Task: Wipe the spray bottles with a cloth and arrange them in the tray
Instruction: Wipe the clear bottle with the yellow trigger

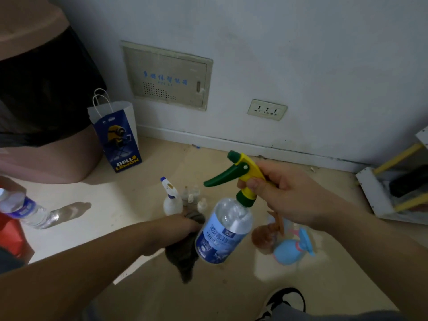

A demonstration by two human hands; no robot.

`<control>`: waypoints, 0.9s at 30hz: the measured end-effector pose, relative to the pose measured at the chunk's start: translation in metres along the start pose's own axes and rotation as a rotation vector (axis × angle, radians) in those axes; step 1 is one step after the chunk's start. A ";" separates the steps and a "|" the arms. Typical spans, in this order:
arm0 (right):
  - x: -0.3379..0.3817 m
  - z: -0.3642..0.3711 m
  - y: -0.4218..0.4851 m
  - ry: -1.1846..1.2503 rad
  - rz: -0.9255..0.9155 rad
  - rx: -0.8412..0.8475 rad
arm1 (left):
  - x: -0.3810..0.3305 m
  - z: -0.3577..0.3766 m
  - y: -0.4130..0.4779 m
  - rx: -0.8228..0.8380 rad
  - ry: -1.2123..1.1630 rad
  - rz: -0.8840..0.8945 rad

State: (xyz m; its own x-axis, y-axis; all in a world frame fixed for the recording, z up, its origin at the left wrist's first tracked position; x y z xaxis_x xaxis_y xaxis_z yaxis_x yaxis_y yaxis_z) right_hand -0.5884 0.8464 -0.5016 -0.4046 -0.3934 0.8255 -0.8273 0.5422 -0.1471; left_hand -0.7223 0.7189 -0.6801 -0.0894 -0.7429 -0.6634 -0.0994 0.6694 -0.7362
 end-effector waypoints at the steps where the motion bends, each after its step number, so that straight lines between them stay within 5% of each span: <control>1: -0.001 0.001 0.000 -0.026 0.001 0.018 | 0.001 -0.009 0.001 -0.053 -0.010 -0.020; 5: -0.008 0.010 0.001 -0.185 0.022 0.081 | -0.046 -0.047 -0.017 -0.310 -0.254 0.157; 11: -0.014 0.007 0.007 -0.275 0.051 0.048 | -0.113 -0.009 -0.061 -0.006 -0.209 0.374; 19: -0.052 0.019 0.004 0.470 0.364 -0.108 | -0.093 0.008 -0.061 -0.036 -0.281 0.229; 24: -0.064 0.036 -0.005 0.537 0.641 0.043 | -0.076 0.015 -0.053 -0.110 -0.413 0.223; 27: -0.063 0.044 -0.001 0.516 0.591 0.063 | -0.075 0.025 -0.052 -0.033 -0.470 0.245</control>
State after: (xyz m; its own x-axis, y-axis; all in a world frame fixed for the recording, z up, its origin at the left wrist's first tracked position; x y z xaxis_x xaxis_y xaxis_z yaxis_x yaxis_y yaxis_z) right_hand -0.5793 0.8382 -0.5768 -0.5650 0.3505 0.7469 -0.5577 0.5049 -0.6588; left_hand -0.6853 0.7396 -0.5955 0.3393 -0.4795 -0.8093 -0.1628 0.8174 -0.5525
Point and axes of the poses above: each hand's wrist, its own y-axis towards the middle knuckle, its own z-axis out of the palm, x = y × z, the point moved 8 cm from there along y, towards the middle knuckle
